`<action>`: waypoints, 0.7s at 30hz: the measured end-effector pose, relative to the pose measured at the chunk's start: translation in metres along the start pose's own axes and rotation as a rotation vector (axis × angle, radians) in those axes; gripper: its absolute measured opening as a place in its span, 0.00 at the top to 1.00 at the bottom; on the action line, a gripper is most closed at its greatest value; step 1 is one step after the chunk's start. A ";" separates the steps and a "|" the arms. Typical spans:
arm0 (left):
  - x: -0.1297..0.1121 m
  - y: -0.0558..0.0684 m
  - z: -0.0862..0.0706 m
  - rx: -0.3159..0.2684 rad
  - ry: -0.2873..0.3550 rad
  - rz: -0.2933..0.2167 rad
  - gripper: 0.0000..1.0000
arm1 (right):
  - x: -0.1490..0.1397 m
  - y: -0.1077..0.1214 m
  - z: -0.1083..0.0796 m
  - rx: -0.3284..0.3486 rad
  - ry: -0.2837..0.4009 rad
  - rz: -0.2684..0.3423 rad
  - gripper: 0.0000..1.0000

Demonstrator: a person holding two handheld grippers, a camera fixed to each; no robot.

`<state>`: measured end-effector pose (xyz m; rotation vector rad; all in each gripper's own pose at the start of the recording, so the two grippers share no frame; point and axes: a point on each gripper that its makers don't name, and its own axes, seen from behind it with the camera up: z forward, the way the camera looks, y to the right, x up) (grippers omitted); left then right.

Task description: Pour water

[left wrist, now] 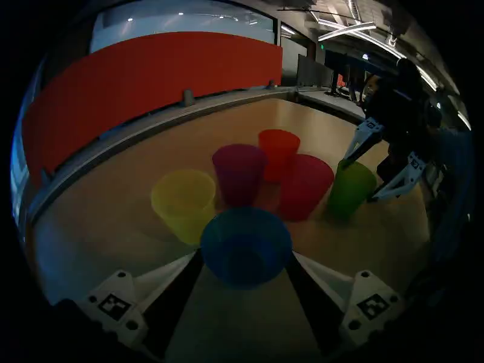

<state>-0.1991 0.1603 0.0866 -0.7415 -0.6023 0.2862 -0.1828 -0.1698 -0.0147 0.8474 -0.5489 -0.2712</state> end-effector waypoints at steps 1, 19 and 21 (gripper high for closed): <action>0.001 0.000 0.001 -0.002 0.001 -0.001 0.03 | 0.000 0.000 0.000 0.001 0.001 0.000 0.00; 0.004 0.002 0.005 0.001 0.001 -0.007 0.14 | 0.002 0.001 0.001 -0.003 0.011 -0.001 0.00; 0.004 0.002 0.005 -0.001 0.002 -0.007 0.14 | 0.003 0.001 0.001 -0.004 0.013 -0.001 0.00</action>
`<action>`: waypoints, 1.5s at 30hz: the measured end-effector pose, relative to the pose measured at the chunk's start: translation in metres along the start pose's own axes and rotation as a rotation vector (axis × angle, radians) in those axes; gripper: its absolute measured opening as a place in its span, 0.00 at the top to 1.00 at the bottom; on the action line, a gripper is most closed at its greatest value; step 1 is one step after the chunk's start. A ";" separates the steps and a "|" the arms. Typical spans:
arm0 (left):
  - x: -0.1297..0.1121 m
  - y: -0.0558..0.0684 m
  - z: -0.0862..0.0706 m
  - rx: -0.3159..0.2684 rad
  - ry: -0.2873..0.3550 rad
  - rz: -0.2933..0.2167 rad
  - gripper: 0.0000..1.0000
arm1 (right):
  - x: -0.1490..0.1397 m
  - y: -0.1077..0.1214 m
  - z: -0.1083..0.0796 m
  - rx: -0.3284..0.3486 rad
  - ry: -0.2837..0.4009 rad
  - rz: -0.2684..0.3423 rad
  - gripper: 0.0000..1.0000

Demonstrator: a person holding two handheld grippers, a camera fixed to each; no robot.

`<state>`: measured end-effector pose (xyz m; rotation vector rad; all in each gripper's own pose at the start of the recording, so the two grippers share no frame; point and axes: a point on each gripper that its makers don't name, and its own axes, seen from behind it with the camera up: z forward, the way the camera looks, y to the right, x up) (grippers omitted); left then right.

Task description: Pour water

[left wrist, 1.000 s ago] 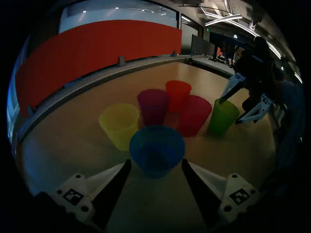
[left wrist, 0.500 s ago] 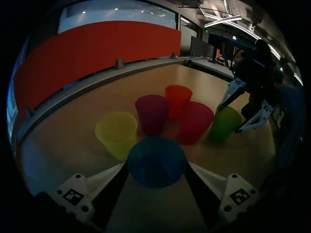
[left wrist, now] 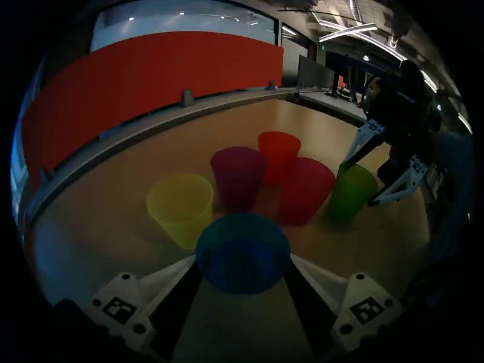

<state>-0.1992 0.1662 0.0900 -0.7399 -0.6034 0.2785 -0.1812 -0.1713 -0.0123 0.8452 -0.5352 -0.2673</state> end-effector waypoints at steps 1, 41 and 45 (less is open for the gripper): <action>0.000 0.000 0.000 -0.001 0.001 -0.001 0.14 | 0.000 0.000 0.000 0.000 0.001 0.000 0.00; 0.020 0.007 -0.022 0.005 0.091 -0.027 0.15 | 0.027 -0.001 -0.008 -0.033 0.064 -0.013 0.09; 0.034 0.010 -0.036 0.012 0.137 -0.030 0.15 | 0.039 -0.004 -0.017 -0.038 0.091 -0.016 0.09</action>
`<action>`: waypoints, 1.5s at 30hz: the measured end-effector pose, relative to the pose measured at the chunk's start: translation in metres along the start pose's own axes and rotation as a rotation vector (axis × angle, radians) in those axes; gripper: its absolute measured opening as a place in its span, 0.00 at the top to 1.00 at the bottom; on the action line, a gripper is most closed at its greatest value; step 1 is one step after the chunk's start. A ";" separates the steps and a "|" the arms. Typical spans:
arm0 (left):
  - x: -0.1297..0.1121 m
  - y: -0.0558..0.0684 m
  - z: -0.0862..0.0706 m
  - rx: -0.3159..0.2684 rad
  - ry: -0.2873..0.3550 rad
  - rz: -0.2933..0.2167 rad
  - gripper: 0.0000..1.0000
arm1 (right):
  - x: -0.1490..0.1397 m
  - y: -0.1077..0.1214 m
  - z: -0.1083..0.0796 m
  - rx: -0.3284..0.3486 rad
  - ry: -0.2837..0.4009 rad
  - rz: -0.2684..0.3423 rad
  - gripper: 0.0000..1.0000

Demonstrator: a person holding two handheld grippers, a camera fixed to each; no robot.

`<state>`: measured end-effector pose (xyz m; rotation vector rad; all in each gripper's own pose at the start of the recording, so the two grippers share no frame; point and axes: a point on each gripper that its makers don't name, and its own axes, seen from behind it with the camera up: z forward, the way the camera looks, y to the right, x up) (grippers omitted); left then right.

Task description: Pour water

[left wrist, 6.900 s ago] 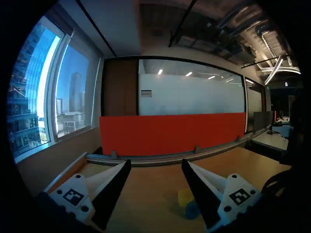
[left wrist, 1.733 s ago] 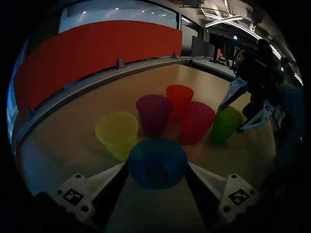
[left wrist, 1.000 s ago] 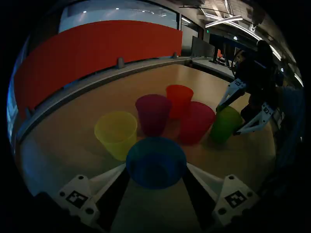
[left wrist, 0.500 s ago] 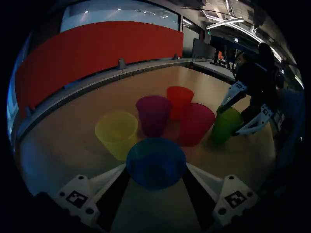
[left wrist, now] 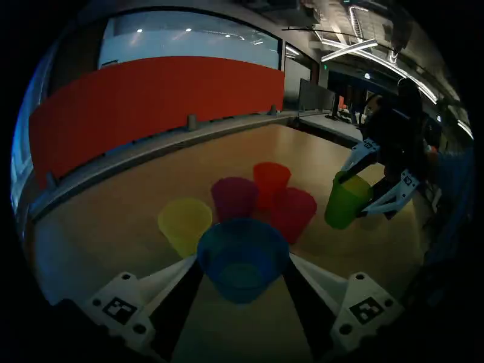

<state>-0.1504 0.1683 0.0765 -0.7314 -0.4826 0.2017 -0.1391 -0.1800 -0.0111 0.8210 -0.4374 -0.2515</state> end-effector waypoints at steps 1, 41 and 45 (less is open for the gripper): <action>0.004 0.001 -0.003 0.002 0.011 0.000 0.15 | 0.003 -0.001 -0.002 0.000 0.006 0.000 0.09; 0.093 0.039 -0.088 0.044 0.306 0.041 0.15 | 0.120 -0.019 -0.051 -0.039 0.311 -0.038 0.08; 0.098 0.040 -0.091 0.041 0.322 0.033 0.15 | 0.126 -0.019 -0.053 -0.038 0.327 -0.034 0.08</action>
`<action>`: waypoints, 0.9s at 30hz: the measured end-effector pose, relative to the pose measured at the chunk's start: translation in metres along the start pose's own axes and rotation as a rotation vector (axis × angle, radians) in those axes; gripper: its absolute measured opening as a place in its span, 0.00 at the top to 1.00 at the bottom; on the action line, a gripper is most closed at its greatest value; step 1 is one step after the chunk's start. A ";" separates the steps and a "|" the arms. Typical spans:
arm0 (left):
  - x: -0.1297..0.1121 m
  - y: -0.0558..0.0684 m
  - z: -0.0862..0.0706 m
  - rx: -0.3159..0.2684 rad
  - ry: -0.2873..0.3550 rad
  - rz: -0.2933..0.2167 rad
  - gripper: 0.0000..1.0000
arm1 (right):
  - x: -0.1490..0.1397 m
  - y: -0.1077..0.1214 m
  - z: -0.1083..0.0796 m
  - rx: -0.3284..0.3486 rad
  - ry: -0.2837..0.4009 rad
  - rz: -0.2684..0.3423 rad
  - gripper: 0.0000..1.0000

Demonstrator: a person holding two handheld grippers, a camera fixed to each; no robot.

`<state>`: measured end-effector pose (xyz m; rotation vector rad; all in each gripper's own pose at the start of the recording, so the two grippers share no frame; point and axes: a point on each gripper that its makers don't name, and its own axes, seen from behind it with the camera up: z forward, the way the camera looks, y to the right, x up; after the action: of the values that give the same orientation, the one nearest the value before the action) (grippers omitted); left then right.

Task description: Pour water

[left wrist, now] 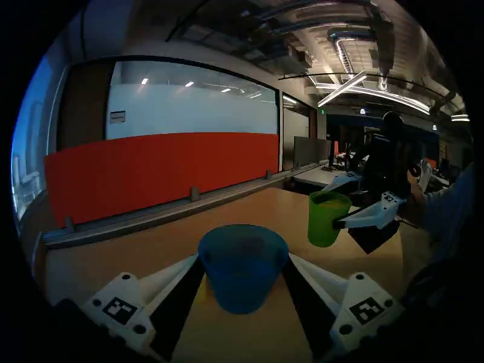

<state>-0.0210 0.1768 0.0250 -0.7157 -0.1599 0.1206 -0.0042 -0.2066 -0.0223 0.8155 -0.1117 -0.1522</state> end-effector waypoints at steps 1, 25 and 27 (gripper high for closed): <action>0.001 0.000 0.000 0.001 0.004 0.000 0.15 | 0.000 0.000 0.000 0.000 0.002 0.000 0.08; 0.056 0.006 -0.018 0.053 0.131 0.208 0.15 | 0.015 -0.014 0.013 0.044 0.047 -0.002 0.09; 0.060 0.007 -0.018 0.060 0.136 0.232 0.15 | 0.017 -0.016 0.016 0.050 0.053 -0.001 0.09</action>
<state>0.0412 0.1804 0.0129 -0.6788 0.0570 0.2966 0.0086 -0.2320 -0.0229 0.8691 -0.0653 -0.1294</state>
